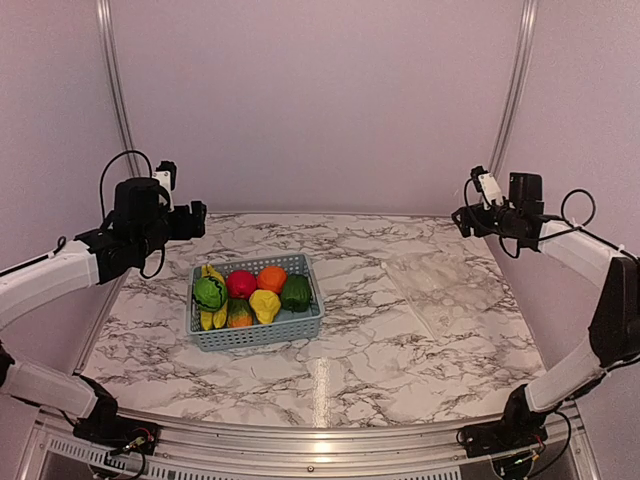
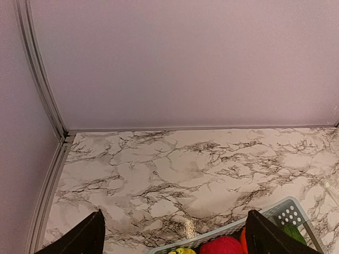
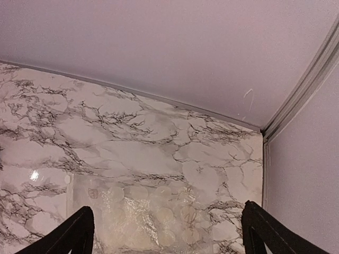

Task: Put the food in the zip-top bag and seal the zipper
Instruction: Adjust both arms in the bin at the center of the board.

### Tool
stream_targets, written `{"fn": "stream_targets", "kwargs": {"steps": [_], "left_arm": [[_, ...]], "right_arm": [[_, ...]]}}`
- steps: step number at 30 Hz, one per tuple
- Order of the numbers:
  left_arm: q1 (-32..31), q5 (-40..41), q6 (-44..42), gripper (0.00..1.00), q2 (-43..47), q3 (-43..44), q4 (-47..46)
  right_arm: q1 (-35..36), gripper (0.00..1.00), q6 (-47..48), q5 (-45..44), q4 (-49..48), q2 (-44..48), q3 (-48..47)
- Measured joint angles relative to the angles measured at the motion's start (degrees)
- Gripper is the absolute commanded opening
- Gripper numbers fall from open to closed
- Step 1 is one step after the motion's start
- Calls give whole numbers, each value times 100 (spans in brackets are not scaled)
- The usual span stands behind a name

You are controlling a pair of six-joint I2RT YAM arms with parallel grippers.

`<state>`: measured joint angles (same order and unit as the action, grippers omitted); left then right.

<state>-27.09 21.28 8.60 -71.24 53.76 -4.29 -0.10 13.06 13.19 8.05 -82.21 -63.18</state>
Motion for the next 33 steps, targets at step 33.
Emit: {"fn": "stream_targets", "kwargs": {"steps": [33], "left_arm": [[-2608, 114, 2625, 58, -461, -299, 1147]], "right_arm": [[2968, 62, 2258, 323, 341, -1554, -466]]}}
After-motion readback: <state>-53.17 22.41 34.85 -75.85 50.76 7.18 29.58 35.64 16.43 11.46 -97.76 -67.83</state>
